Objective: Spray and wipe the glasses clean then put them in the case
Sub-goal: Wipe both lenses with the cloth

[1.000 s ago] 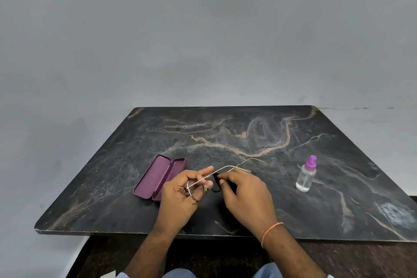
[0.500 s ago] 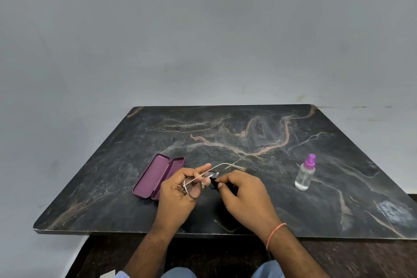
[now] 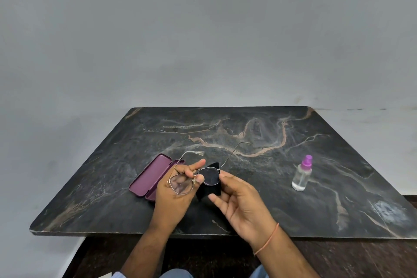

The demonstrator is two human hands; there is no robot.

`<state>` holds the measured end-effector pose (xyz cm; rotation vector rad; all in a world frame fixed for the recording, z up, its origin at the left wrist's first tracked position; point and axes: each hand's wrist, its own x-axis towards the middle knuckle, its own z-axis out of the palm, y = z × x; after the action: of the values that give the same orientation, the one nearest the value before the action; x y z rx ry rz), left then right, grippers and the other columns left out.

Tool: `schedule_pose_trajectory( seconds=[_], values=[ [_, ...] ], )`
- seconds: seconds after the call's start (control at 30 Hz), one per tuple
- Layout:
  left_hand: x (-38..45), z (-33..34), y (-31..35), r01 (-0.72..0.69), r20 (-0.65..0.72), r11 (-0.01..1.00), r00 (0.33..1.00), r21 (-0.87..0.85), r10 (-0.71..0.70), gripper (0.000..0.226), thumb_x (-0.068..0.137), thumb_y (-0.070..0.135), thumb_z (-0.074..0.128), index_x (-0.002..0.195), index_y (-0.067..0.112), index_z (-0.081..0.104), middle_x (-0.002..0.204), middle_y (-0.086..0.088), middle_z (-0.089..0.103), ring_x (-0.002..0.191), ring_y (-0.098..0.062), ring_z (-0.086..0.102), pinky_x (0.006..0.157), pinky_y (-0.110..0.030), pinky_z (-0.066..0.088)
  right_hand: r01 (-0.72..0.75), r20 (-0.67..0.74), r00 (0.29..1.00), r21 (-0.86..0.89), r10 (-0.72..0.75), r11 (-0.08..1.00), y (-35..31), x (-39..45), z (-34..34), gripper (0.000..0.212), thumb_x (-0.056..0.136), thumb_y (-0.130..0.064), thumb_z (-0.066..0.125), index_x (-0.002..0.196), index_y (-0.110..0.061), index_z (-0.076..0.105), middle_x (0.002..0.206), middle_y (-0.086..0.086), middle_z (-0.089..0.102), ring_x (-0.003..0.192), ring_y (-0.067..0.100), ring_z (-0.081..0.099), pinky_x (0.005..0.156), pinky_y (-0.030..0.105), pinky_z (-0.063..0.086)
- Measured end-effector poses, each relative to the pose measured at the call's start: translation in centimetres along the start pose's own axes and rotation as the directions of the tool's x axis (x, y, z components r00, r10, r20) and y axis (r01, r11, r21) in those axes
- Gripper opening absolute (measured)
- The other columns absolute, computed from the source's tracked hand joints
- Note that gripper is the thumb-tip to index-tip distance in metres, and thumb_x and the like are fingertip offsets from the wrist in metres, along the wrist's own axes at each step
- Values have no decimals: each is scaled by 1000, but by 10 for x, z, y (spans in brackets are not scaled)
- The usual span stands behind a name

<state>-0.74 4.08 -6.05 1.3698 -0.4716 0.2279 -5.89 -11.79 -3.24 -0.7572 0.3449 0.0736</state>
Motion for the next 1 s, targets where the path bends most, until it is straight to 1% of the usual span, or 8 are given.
schedule_pose_trajectory(
  seconds=[0.1,0.2,0.33,0.5,0.63,0.73,0.87,1.0],
  values=[
    [1,0,2,-15,23,1000,1000,-3,15,20,92,-6,73,93,3,55,128,-2,82,126,-22,77,102,-22,58,-27,-8,1000,111,28,993,6,4,2,35,95,-2,69,129,4,68,105,20,77,86,24,78,61,36,67],
    [1,-2,3,-23,12,1000,1000,-16,23,20,92,2,73,93,5,53,128,-4,82,128,-22,76,104,-22,57,-83,42,996,139,78,987,8,3,2,36,86,-5,75,122,0,74,107,18,77,92,25,77,62,36,67],
    [1,-3,3,-4,6,1000,1000,-24,4,21,94,-6,71,93,3,53,129,-2,82,128,-19,75,101,-18,57,-65,61,997,141,57,988,7,0,2,33,89,-2,74,121,6,74,119,27,77,98,31,80,68,37,68],
    [2,-1,5,-11,25,1000,1000,-14,11,23,95,-10,70,92,4,53,130,-3,82,129,-21,75,99,-19,57,-12,33,999,197,6,980,6,4,4,37,86,3,70,123,4,71,108,22,80,87,24,82,65,34,68],
    [-1,-3,6,-3,21,1000,1000,-23,3,20,94,-1,70,92,2,51,130,0,82,128,-19,75,102,-19,56,-121,75,991,165,110,979,6,3,4,37,85,-6,74,121,2,73,100,17,81,83,24,82,59,35,67],
    [1,-3,4,9,9,999,1000,-31,-8,20,96,-6,69,94,3,52,129,2,82,127,-18,76,100,-18,56,-141,58,989,98,136,985,4,1,1,42,82,-11,81,121,5,76,110,19,80,90,26,81,57,31,66],
    [2,0,-1,-62,26,998,998,-4,63,18,94,5,73,98,5,56,132,-1,81,130,-21,74,102,-23,58,-89,-49,995,26,90,996,-2,2,2,38,84,-7,81,119,7,75,96,19,81,66,20,80,45,23,58],
    [-2,-2,-5,-85,28,996,996,30,84,21,94,10,77,109,19,65,138,-5,77,135,-23,71,105,-25,58,-98,-103,990,-26,95,995,-11,0,6,25,87,-3,80,110,6,76,83,18,81,58,20,78,42,23,56]
  ],
)
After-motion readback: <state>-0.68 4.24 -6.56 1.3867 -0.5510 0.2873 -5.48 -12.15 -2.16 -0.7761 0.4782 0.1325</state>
